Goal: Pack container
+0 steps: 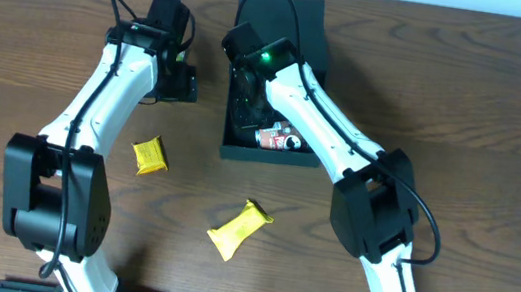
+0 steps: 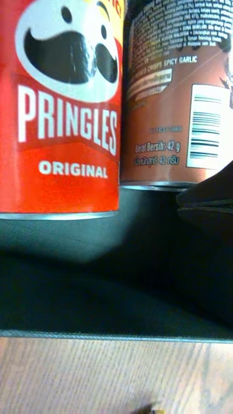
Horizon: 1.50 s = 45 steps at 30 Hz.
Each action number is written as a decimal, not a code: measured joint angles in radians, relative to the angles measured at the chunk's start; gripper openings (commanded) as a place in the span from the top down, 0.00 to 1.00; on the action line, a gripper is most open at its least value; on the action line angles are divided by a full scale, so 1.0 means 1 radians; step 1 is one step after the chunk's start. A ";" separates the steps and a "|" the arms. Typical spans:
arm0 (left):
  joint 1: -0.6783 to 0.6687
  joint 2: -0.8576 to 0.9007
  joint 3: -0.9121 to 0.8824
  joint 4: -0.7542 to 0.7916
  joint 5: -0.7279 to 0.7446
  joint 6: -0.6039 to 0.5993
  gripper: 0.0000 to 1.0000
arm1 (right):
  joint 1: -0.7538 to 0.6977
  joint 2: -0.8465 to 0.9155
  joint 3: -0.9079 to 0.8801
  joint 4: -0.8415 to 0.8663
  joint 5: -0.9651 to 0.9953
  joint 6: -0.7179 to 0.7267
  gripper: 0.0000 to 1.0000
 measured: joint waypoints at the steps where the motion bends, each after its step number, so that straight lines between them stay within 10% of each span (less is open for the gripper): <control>1: 0.001 0.000 0.000 0.000 0.000 0.000 0.05 | 0.000 0.000 0.000 -0.002 -0.004 0.001 0.99; 45: 0.005 0.000 0.000 -0.010 0.000 0.000 0.05 | -0.004 0.000 -0.093 0.113 0.152 0.011 0.99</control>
